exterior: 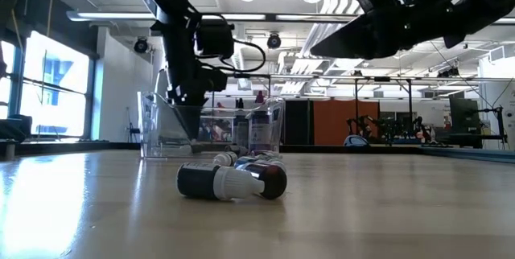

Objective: Pick & Place food coloring
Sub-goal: Put the small black food coloring bottle into the transparent bin, then put the small red food coloring bottle into the transparent bin

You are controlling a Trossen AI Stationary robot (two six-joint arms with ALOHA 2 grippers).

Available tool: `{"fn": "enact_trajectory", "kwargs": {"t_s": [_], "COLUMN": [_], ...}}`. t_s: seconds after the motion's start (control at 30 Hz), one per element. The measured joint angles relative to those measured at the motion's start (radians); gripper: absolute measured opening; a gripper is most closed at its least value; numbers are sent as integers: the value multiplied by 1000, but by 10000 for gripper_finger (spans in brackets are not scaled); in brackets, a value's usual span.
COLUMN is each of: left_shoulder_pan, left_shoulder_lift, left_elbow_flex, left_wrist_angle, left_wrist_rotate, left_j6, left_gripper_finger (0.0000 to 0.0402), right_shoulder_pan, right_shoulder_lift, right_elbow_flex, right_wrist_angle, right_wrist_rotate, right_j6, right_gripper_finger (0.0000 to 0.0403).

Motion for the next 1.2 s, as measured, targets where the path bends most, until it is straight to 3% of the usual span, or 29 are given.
{"fn": "enact_trajectory", "kwargs": {"t_s": [0.13,0.3,0.43,0.73,0.93,1.2], "left_shoulder_pan": [0,0,-15,-115,-208,-391], "left_shoulder_lift": [-1,-40,-76,-245,-350,-425], "left_elbow_flex": [4,116,242,379,378,377], "left_wrist_angle": [0,-158,-295,-340,-432,-557], "left_wrist_rotate": [-5,19,18,-8,-120,-330], "left_j6": [1,-13,-34,-45,-95,-293], "left_gripper_finger": [179,188,188,188,188,188], "right_shoulder_pan": [0,0,7,11,7,-26], "right_shoulder_lift": [0,48,181,547,666,698], "right_elbow_flex": [0,9,71,261,331,364], "right_wrist_angle": [1,3,6,-32,-68,-195], "right_wrist_rotate": [-30,-149,-178,-215,-165,-159], "right_j6": [13,85,98,93,67,65], "right_gripper_finger": [138,138,138,138,138,138]}}
